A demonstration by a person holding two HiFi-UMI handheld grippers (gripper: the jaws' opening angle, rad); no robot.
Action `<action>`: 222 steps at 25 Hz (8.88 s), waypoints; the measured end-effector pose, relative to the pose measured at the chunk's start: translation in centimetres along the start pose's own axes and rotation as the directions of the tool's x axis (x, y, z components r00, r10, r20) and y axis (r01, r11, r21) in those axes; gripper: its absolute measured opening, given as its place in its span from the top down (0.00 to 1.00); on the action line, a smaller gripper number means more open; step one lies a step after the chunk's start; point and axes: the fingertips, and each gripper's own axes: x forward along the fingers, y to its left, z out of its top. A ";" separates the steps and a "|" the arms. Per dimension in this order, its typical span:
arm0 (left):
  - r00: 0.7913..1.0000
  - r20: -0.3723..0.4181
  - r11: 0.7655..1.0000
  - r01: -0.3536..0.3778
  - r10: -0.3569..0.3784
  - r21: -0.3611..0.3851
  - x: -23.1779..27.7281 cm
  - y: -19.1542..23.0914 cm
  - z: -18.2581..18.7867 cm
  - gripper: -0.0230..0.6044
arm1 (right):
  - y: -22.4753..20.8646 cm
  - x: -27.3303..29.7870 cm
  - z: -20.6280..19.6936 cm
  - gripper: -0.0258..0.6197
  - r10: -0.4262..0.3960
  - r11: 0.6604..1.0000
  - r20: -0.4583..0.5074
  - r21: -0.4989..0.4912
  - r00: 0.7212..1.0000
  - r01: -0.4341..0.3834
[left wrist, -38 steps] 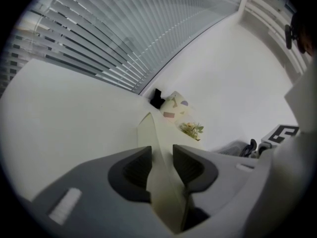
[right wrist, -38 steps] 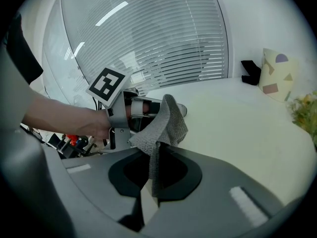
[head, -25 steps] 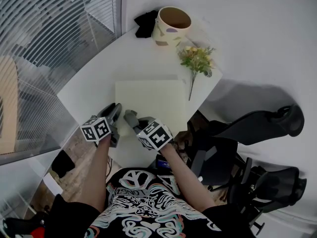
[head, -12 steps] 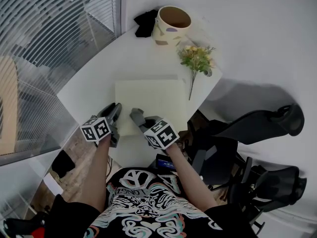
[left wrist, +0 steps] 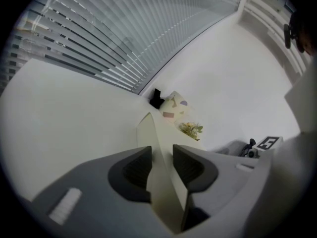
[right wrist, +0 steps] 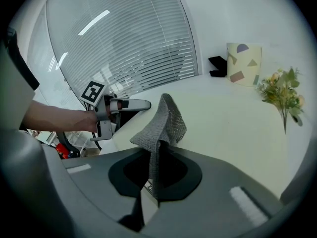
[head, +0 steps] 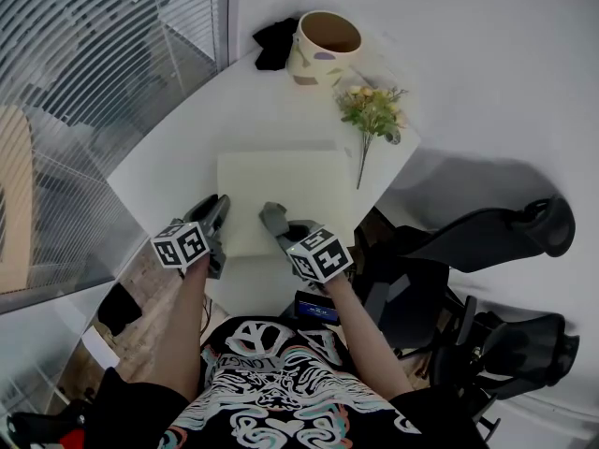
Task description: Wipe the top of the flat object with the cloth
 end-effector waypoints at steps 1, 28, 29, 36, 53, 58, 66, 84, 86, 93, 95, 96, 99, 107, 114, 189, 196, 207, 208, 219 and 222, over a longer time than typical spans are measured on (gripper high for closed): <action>1.000 0.000 1.000 0.001 -0.001 0.000 0.0 0.0 0.0 0.67 | -0.1 -0.1 -0.1 0.94 -0.004 1.000 0.001 0.004 1.000 0.004; 1.000 0.003 1.000 0.003 -0.003 -0.002 -0.1 0.0 0.1 0.67 | -4.9 -3.8 -2.2 0.94 -0.105 0.985 0.062 0.141 0.993 0.096; 1.000 0.003 1.000 0.003 -0.003 -0.001 -0.1 0.0 0.1 0.67 | -5.1 -4.0 -2.3 0.94 -0.109 0.985 0.064 0.144 0.992 0.099; 1.000 0.004 1.000 0.001 -0.001 0.001 -0.1 -0.1 0.1 0.67 | -7.0 -5.4 -3.1 0.94 -0.145 0.973 0.084 0.193 0.986 0.127; 1.000 0.008 1.000 -0.007 0.007 0.007 -0.2 -0.1 0.1 0.67 | -10.0 -7.8 -4.5 0.94 -0.216 0.946 0.128 0.274 0.968 0.175; 1.000 0.006 1.000 -0.010 0.010 0.012 -0.2 -0.1 0.3 0.67 | -10.3 -8.0 -4.4 0.94 -0.227 0.942 0.130 0.280 0.965 0.184; 1.000 0.005 1.000 -0.011 0.011 0.009 -0.3 -0.2 0.0 0.67 | -11.2 -8.9 -4.9 0.94 -0.279 0.922 0.145 0.315 0.949 0.223; 1.000 0.002 1.000 -0.003 0.003 0.019 -0.1 -0.2 0.1 0.67 | -14.2 -8.9 -3.4 0.94 -0.399 0.881 0.116 0.323 0.910 0.346; 1.000 0.003 1.000 -0.003 0.002 0.018 -0.1 -0.2 0.2 0.67 | -14.5 -8.8 -3.0 0.94 -0.406 0.879 0.117 0.321 0.906 0.352; 1.000 0.006 1.000 -0.004 0.004 0.016 -0.2 -0.2 0.2 0.67 | -15.3 -8.4 -2.1 0.94 -0.422 0.874 0.119 0.316 0.899 0.369; 1.000 0.007 1.000 -0.004 0.004 0.013 -0.2 -0.2 0.2 0.67 | -15.5 -8.3 -1.9 0.94 -0.424 0.874 0.122 0.317 0.898 0.369; 1.000 0.007 1.000 -0.004 0.004 0.011 -0.1 -0.2 0.2 0.67 | -15.7 -8.2 -1.8 0.94 -0.423 0.874 0.122 0.318 0.898 0.369; 1.000 0.006 1.000 -0.006 0.006 0.009 -0.1 -0.1 0.3 0.67 | -16.0 -8.0 -1.4 0.94 -0.425 0.873 0.120 0.315 0.897 0.372; 1.000 0.010 1.000 -0.004 0.004 0.004 -0.2 -0.2 0.3 0.67 | -16.4 -7.5 -0.5 0.94 -0.431 0.872 0.121 0.309 0.894 0.379; 1.000 0.022 1.000 -0.016 0.017 -0.019 -0.3 -0.1 0.2 0.67 | -16.2 -7.1 -0.2 0.94 -0.425 0.875 0.118 0.307 0.897 0.374; 1.000 0.019 0.999 -0.009 0.009 -0.042 -0.3 0.0 0.0 0.67 | -2.9 2.3 4.2 0.94 -0.158 0.987 0.065 0.017 0.985 0.157; 1.000 0.019 0.999 -0.006 0.007 -0.044 -0.4 0.0 -0.1 0.67 | -1.4 3.1 4.5 0.94 -0.121 0.992 0.058 -0.012 0.991 0.122; 1.000 0.019 0.999 -0.006 0.007 -0.044 -0.4 0.0 0.0 0.67 | 0.6 4.2 5.1 0.94 -0.068 0.996 0.037 -0.048 0.997 0.070; 1.000 0.019 0.999 -0.005 0.006 -0.044 -0.4 0.0 0.0 0.67 | 0.7 4.3 5.2 0.94 -0.064 0.997 0.034 -0.049 0.997 0.065; 1.000 0.017 0.999 -0.006 0.007 -0.043 -0.4 0.0 0.0 0.67 | 1.3 5.4 6.1 0.94 -0.029 0.996 0.023 -0.079 0.999 0.031; 1.000 0.016 0.999 -0.006 0.006 -0.039 -0.4 -0.1 0.0 0.67 | 1.3 5.5 6.3 0.94 -0.026 0.996 0.019 -0.085 0.999 0.027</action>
